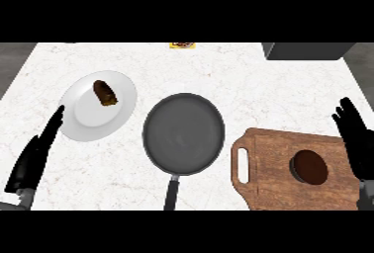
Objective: Pick the cupcake from the cutting board and place it in the pan
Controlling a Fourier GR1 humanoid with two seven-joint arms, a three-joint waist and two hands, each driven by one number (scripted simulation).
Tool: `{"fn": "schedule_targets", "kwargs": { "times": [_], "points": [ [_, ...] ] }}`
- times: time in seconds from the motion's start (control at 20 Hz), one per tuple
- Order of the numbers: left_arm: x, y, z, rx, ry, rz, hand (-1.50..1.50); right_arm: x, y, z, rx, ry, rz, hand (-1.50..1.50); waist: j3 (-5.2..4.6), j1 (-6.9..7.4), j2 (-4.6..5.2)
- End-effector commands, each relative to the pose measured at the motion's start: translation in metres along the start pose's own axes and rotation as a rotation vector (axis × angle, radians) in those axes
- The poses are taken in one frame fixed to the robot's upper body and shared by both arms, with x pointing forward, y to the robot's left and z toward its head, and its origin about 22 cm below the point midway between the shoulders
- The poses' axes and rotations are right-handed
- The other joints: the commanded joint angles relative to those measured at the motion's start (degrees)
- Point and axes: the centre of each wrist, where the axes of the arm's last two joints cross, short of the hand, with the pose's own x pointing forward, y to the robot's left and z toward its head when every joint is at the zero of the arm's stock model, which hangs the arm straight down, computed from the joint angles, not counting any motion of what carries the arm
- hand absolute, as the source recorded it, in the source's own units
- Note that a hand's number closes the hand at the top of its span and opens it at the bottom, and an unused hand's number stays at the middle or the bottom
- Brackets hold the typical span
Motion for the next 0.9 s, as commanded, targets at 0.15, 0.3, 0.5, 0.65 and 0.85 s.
{"fn": "schedule_targets", "kwargs": {
  "times": [0.15,0.3,0.5,0.65,0.85],
  "points": [
    [-0.008,0.026,-0.013,0.092,0.122,0.074,0.00,0.045,0.018,-0.010,0.172,-0.313,-0.135,-1.50,-0.25,-0.17,-0.28],
    [-0.025,0.017,-0.004,0.095,0.211,0.096,0.00,0.080,-0.001,-0.014,-0.236,-0.551,-0.449,-1.50,1.67,-6.16,-5.17],
    [-0.031,0.027,-0.004,0.145,0.276,0.167,0.00,0.006,-0.031,0.011,-0.496,-0.266,-0.186,1.50,0.03,-4.60,-0.92],
    [-0.034,0.027,-0.005,0.116,0.249,0.162,0.00,-0.011,-0.009,0.048,-0.507,-0.442,-0.169,-1.50,-0.24,-2.59,-0.58],
    [-0.017,0.024,-0.024,0.089,0.250,0.188,0.00,-0.019,-0.020,0.089,-0.360,-0.478,-0.030,-1.50,-0.30,-1.30,-0.31]
  ]
}}
